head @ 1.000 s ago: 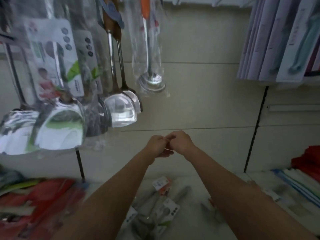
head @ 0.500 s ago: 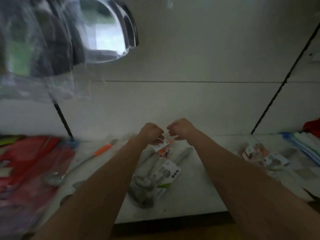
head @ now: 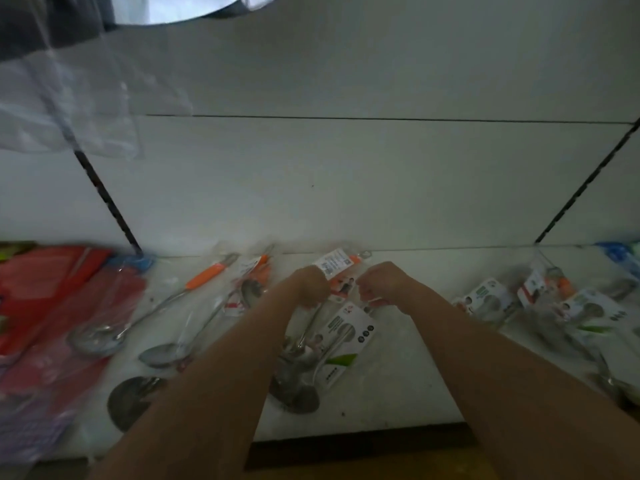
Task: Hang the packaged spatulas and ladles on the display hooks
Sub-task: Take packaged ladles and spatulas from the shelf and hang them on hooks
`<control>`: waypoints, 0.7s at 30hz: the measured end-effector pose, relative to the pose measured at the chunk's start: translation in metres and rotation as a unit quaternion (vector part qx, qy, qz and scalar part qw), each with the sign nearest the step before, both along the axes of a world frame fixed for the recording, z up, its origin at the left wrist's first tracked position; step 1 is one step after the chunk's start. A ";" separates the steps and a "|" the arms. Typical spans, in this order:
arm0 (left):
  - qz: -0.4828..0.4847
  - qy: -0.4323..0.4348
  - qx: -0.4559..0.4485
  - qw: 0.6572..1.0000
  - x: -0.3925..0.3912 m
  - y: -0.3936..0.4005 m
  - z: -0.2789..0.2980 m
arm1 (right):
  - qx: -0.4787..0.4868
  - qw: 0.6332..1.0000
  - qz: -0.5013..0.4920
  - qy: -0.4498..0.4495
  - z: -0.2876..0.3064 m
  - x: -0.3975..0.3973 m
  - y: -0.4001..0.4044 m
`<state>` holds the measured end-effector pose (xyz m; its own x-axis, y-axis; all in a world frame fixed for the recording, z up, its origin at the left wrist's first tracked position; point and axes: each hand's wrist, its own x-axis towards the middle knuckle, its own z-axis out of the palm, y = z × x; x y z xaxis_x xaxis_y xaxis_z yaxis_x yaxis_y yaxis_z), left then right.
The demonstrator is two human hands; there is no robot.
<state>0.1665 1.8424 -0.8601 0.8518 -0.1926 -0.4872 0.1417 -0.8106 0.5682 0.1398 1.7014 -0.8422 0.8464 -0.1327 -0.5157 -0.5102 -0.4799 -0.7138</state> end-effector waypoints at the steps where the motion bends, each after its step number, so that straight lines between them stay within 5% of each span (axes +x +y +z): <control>1: -0.030 0.018 0.027 0.999 -0.001 0.002 -0.004 | 0.005 1.000 0.004 0.006 -0.001 -0.001 0.002; 4: -0.089 0.020 0.072 0.993 0.000 0.001 -0.011 | 0.016 0.999 0.013 0.025 -0.010 0.002 0.005; 10: -0.089 -0.134 0.101 0.982 0.005 -0.009 -0.007 | 0.011 0.999 0.019 0.033 -0.024 0.006 0.016; 21: -0.100 -0.089 0.088 0.987 -0.001 -0.011 -0.011 | -0.032 0.991 0.117 0.062 -0.033 0.006 0.020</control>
<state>0.1660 1.8313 -0.8712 0.8806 -0.2906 -0.3743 -0.1201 -0.9010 0.4168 0.1463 1.7212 -0.8748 0.7885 0.0248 -0.6145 -0.4611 -0.6373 -0.6174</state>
